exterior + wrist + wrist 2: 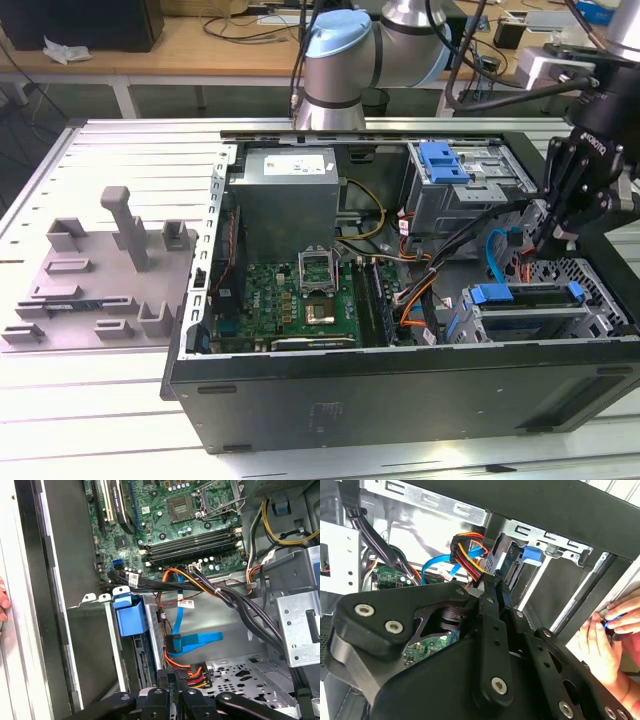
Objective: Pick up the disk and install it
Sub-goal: 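Insert the first disk wire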
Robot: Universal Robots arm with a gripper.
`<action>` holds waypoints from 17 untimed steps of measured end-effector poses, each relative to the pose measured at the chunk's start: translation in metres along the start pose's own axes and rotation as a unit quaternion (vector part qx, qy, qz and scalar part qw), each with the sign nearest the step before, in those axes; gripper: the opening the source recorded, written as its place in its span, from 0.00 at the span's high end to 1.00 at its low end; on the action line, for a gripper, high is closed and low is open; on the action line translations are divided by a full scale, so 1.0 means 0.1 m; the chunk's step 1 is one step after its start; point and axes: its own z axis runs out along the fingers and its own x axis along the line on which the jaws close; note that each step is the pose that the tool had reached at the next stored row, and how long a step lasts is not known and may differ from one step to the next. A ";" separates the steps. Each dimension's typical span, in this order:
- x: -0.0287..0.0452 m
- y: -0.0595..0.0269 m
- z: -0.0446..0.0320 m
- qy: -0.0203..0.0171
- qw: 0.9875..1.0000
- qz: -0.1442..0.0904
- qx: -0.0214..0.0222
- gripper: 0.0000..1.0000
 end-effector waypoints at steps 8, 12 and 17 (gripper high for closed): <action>0.104 0.003 0.002 -0.009 1.000 -0.008 0.001 0.84; 0.165 0.002 0.010 -0.020 1.000 -0.014 0.001 0.84; 0.221 -0.006 0.015 -0.033 0.999 -0.022 0.002 0.84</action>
